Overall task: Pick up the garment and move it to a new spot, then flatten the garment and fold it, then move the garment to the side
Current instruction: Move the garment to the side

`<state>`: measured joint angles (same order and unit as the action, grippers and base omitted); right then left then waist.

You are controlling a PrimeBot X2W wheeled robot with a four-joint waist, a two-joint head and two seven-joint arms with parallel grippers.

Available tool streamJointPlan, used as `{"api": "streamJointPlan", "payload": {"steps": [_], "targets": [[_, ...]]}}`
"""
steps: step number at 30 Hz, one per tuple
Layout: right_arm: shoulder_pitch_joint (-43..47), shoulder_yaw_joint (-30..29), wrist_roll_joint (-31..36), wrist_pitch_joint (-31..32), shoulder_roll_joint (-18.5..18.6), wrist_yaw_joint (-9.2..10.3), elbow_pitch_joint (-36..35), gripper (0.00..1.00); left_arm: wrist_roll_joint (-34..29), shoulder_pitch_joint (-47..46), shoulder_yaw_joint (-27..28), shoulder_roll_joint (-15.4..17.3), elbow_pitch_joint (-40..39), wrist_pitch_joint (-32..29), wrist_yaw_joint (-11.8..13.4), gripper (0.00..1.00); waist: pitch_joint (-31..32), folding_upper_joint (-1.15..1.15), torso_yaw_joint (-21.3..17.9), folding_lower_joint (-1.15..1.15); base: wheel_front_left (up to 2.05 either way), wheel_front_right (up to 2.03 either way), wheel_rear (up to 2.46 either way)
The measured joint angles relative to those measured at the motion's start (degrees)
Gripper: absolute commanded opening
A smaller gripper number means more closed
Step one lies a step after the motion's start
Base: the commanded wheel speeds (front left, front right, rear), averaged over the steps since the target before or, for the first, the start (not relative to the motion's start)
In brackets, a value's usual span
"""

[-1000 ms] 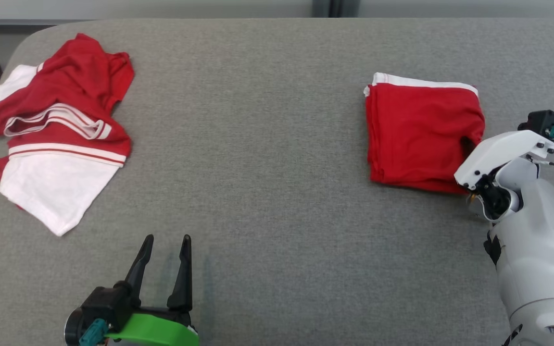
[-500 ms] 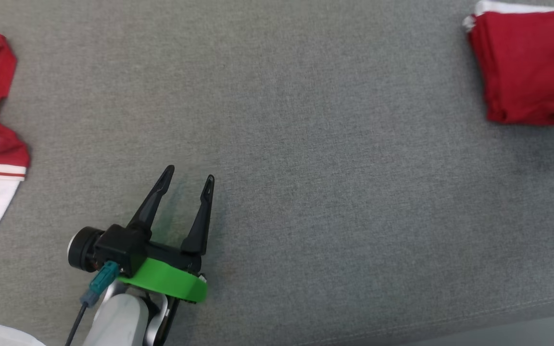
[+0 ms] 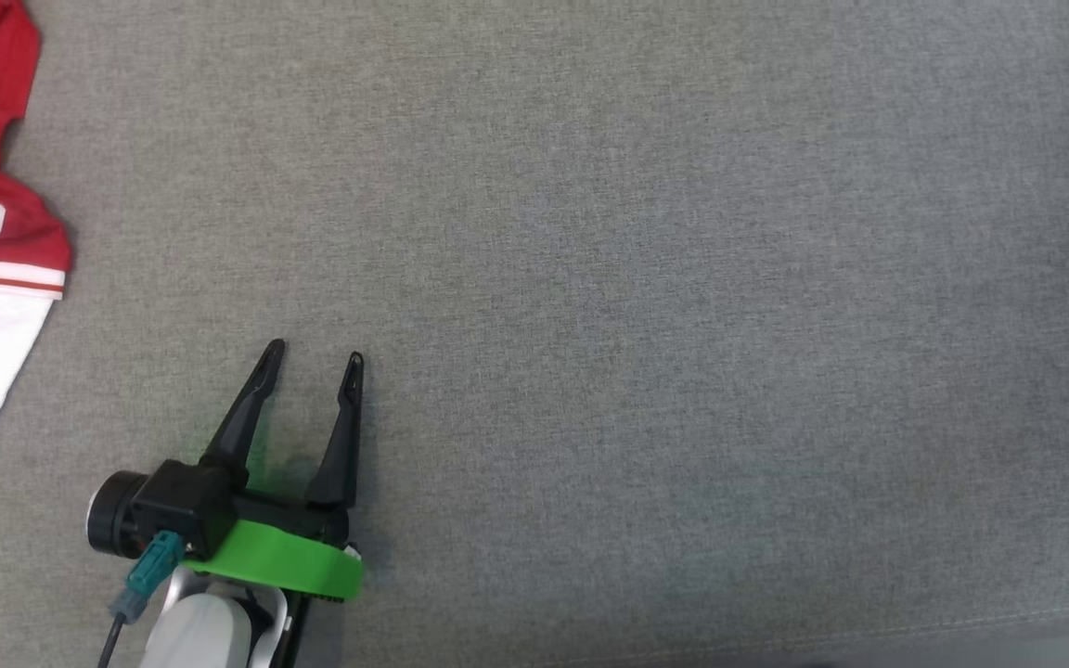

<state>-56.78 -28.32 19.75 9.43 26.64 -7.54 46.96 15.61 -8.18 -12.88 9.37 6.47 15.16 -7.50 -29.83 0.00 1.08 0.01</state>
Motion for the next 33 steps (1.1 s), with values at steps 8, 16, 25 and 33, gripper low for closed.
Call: {"api": "streamJointPlan", "payload": {"steps": [8,16,25,33], "targets": [[1.4,5.6,-1.2,-11.4,-4.8,0.00,-1.9,1.00,1.3,1.4,1.5,-3.3,0.8,0.0,0.0,1.00,4.3,0.00,0.0,0.00,0.00,0.00,0.00],[15.5,15.3,-13.8,-22.1,-10.7,0.01,-9.0,1.00,1.7,7.4,6.0,-5.3,2.6,0.0,0.0,1.00,12.8,0.00,0.3,0.00,0.00,0.00,0.00],[42.1,19.5,-19.6,-24.4,-15.7,0.01,-27.2,1.00,1.4,13.6,9.5,-6.3,3.0,0.0,0.0,1.00,23.3,0.00,1.3,-0.01,0.00,0.00,0.00],[58.1,23.0,-20.4,-24.5,-22.1,0.01,-34.2,1.00,1.2,16.8,11.0,-6.5,2.6,0.0,0.0,1.00,29.5,0.00,1.6,-0.01,0.00,0.00,0.00]]}}
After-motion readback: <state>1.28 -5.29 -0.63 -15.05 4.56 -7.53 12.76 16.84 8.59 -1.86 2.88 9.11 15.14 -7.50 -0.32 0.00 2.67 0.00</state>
